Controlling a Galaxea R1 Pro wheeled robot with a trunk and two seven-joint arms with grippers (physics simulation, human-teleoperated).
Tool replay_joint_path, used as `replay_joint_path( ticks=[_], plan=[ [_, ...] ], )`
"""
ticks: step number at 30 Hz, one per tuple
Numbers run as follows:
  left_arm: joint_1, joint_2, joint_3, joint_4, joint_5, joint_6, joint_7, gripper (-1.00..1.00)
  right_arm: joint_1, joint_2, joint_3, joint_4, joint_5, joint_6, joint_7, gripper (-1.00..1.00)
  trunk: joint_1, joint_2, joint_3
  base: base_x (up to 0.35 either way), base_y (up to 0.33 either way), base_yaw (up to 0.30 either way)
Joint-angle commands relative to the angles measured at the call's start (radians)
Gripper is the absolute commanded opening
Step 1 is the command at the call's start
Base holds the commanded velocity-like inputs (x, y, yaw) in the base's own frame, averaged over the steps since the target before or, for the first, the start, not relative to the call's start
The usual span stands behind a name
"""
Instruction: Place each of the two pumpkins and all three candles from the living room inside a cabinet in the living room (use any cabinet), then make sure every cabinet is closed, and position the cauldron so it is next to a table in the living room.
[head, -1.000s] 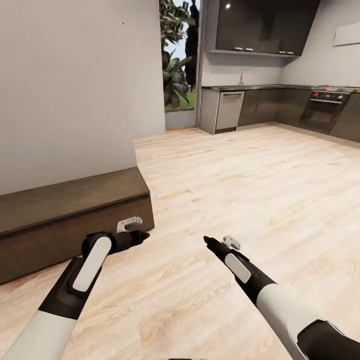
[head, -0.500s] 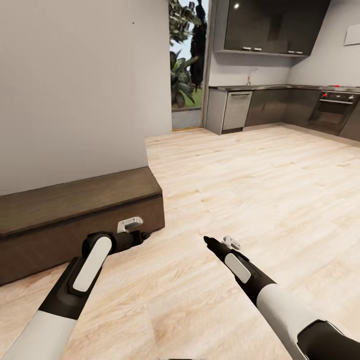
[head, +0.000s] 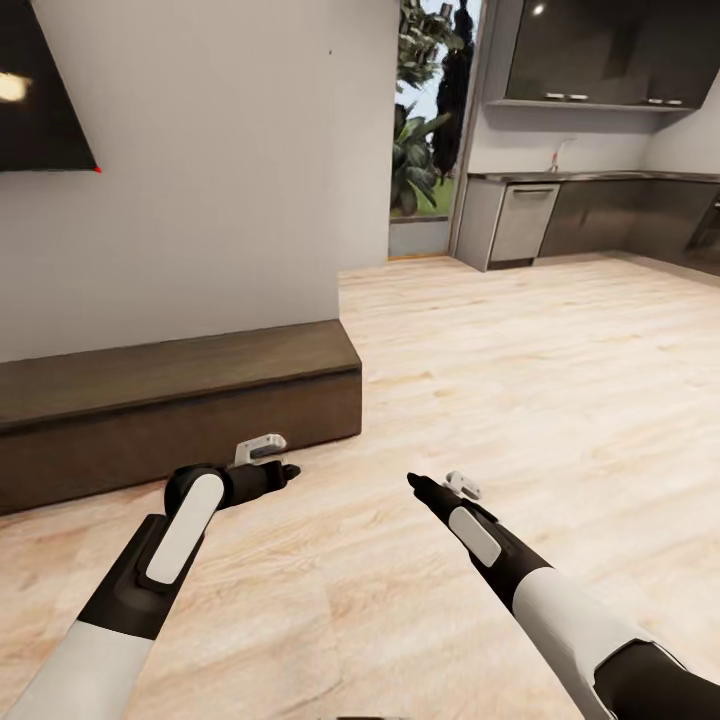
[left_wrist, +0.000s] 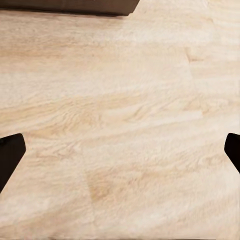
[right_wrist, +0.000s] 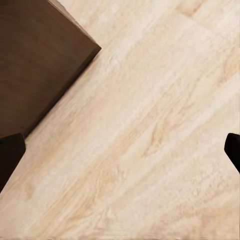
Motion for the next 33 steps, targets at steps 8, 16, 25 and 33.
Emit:
replay_joint_path(
  ticks=[8,16,25,33],
  plan=[
    [-0.001,0.001,0.002,-0.001,0.01,0.001,0.009,1.0,0.0,-0.002,0.005,-0.002,-0.004,0.002,-0.004,1.0,-0.001,0.0,0.005,-0.039,-0.032,0.277],
    [-0.001,0.001,0.007,-0.001,0.01,0.001,0.009,1.0,0.0,-0.001,0.006,-0.003,-0.004,0.0,0.001,1.0,-0.001,0.0,0.011,0.002,0.041,0.276],
    [-0.001,0.001,0.004,-0.001,0.01,0.001,0.009,1.0,0.0,-0.002,0.007,-0.003,-0.004,0.0,0.001,1.0,-0.001,0.0,0.016,0.09,0.079,0.235],
    [-0.001,0.001,0.001,-0.001,0.01,0.001,0.01,1.0,0.0,-0.004,0.007,-0.003,-0.004,0.0,0.003,1.0,-0.001,0.0,0.017,0.003,0.002,0.017]
  ],
)
